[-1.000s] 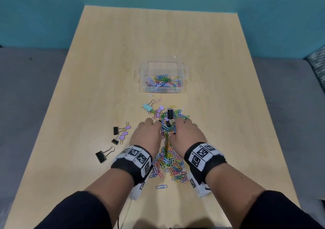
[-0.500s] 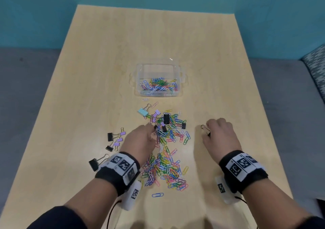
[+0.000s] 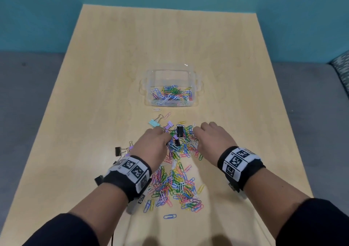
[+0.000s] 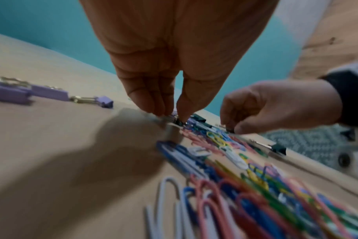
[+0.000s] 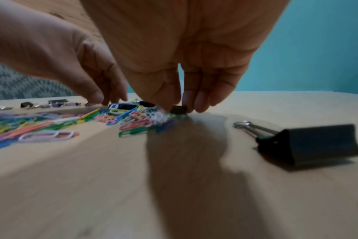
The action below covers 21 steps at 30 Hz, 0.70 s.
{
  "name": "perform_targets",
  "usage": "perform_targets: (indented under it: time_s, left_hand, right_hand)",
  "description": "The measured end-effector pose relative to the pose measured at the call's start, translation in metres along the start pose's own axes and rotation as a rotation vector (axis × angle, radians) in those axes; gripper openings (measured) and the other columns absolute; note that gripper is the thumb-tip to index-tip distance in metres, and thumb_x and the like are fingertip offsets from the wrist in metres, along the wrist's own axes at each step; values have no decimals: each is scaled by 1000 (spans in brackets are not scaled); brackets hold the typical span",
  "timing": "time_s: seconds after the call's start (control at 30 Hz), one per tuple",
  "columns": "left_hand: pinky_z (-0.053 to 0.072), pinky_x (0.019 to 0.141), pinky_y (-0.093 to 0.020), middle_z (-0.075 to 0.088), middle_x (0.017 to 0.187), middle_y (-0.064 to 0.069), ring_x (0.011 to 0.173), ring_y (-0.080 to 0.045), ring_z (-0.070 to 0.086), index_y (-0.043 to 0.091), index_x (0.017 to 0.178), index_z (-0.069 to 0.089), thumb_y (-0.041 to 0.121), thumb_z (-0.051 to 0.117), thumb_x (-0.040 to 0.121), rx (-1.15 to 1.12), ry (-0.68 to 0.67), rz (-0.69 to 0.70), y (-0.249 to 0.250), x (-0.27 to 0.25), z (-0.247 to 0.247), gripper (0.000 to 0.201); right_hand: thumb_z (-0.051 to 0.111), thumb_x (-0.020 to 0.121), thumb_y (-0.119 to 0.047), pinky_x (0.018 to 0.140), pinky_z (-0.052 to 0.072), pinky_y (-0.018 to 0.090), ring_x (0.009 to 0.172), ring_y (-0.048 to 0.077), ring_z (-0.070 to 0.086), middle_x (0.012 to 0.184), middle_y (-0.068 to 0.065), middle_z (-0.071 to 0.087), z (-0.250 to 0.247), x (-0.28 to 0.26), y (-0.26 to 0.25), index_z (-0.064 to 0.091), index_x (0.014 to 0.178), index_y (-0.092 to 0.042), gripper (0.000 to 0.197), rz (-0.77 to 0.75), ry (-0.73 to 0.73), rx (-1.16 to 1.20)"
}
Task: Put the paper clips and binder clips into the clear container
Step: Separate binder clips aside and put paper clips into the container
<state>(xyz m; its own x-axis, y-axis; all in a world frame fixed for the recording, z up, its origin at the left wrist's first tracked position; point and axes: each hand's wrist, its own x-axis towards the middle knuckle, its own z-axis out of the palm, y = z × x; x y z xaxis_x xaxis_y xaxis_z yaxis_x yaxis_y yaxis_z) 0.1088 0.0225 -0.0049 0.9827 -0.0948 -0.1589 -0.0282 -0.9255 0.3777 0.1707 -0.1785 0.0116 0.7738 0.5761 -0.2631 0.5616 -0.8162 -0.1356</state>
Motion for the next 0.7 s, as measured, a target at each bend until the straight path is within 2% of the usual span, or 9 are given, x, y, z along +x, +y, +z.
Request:
perform_targets:
  time_s: [0.07, 0.23, 0.3, 0.4, 0.47, 0.5, 0.57, 0.6, 0.7]
  left_hand:
    - [38, 60, -33, 52, 90, -7, 83, -29, 51, 14, 97, 64, 1, 52, 78, 39, -20, 15, 1, 4, 3, 26]
    - [31, 57, -31, 51, 81, -4, 78, -28, 49, 14, 85, 61, 3, 57, 73, 47, -26, 15, -3, 8, 0, 16]
    - [28, 58, -30, 51, 78, -2, 75, -27, 48, 14, 79, 60, 2, 59, 71, 39, -26, 17, -3, 7, -1, 15]
    - [28, 59, -30, 50, 75, -2, 73, -26, 47, 13, 73, 56, 3, 57, 73, 31, -27, 14, -3, 5, -4, 10]
    - [28, 59, -30, 51, 76, -4, 72, -26, 44, 13, 73, 54, 0, 55, 72, 25, -23, 2, -5, 3, -5, 13]
    - [28, 60, -31, 51, 78, -4, 71, -25, 42, 13, 75, 53, -2, 54, 71, 22, -22, -6, -7, 3, -5, 15]
    - [27, 60, -31, 53, 80, -4, 71, -24, 40, 14, 78, 52, -5, 53, 69, 17, -16, -24, -10, 1, -6, 21]
    - [28, 60, -31, 53, 81, -4, 71, -24, 41, 14, 78, 52, -5, 53, 68, 17, -9, -32, -12, 0, -7, 22]
    - [30, 60, -31, 54, 82, -5, 75, -27, 46, 13, 80, 55, -6, 53, 69, 21, 12, -81, -20, -3, -8, 22]
  right_hand:
    - [53, 73, -8, 62, 40, 39, 79, 33, 50, 83, 11, 57, -5, -1, 9, 54, 93, -11, 21, 87, 12, 39]
    - [52, 77, -12, 66, 42, 39, 86, 32, 48, 91, 9, 56, -10, -10, 40, 52, 96, -13, 19, 313, 21, 102]
    - [57, 78, -13, 65, 44, 40, 85, 34, 48, 90, 12, 55, -8, -16, 41, 55, 94, -10, 17, 280, 89, 70]
    - [59, 77, -14, 66, 48, 43, 83, 35, 51, 92, 12, 56, 1, -27, 14, 58, 93, -9, 17, 86, 117, 50]
    - [58, 78, -14, 75, 50, 45, 94, 35, 53, 104, 13, 58, 12, -36, -10, 58, 103, -8, 26, -32, 86, 59]
    - [57, 78, -16, 86, 50, 46, 106, 35, 52, 116, 14, 56, 18, -39, -18, 55, 113, -7, 36, -56, 62, 64]
    - [55, 81, -18, 103, 41, 46, 129, 36, 40, 137, 18, 46, 30, -44, -27, 46, 130, -3, 52, -34, 2, 45]
    - [56, 82, -21, 105, 38, 47, 133, 38, 36, 142, 20, 41, 33, -47, -31, 42, 134, -1, 57, -12, -29, 26]
    - [61, 82, -30, 98, 45, 48, 129, 40, 41, 139, 20, 45, 33, -60, -47, 44, 133, 0, 62, 7, -72, 19]
